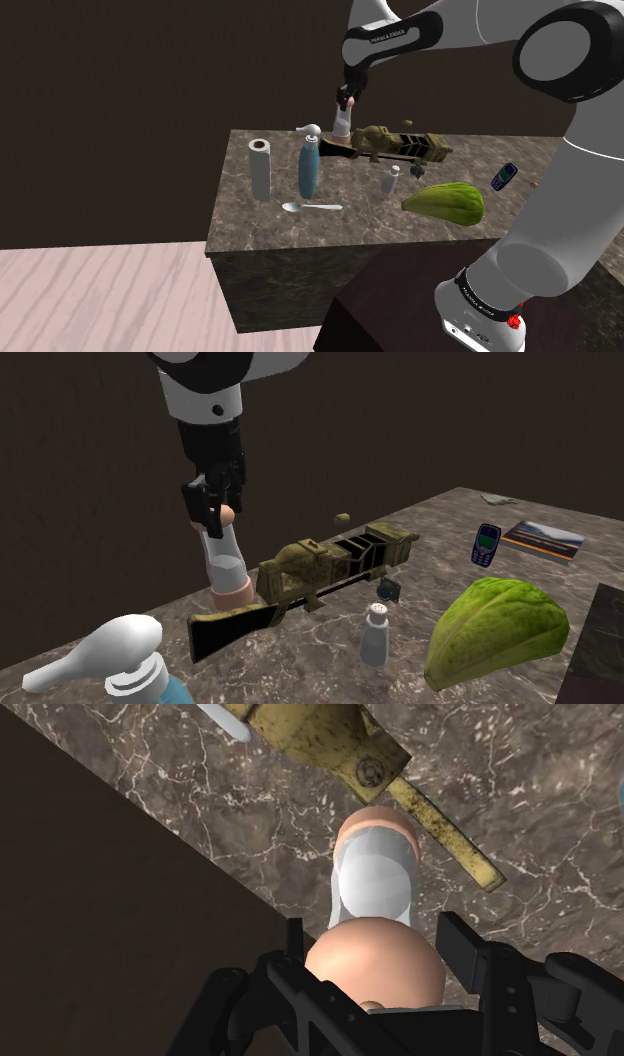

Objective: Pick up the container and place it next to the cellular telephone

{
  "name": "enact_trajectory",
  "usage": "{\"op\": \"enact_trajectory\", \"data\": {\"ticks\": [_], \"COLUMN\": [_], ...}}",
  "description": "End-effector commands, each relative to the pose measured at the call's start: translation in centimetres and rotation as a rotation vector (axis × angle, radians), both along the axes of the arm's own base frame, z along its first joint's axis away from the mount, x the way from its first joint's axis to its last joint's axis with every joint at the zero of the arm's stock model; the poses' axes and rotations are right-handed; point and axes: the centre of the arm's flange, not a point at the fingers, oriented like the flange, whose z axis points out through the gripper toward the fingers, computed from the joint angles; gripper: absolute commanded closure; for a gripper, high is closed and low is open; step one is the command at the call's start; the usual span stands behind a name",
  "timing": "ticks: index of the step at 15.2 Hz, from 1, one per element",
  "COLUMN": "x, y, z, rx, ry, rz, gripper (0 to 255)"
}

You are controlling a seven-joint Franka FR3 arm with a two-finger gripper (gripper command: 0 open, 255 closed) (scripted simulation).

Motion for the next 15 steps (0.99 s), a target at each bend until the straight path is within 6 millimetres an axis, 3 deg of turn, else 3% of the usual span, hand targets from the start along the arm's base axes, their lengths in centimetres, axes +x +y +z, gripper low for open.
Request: {"op": "enact_trajectory", "data": {"ticks": [1, 15], "x": [0.0, 0.0], "y": [0.0, 0.0], "z": [1.1, 8.5], "rx": [0.0, 0.0], "ry": [0.0, 0.0], "rz": [0.0, 0.0], "gripper": [255, 255]}}
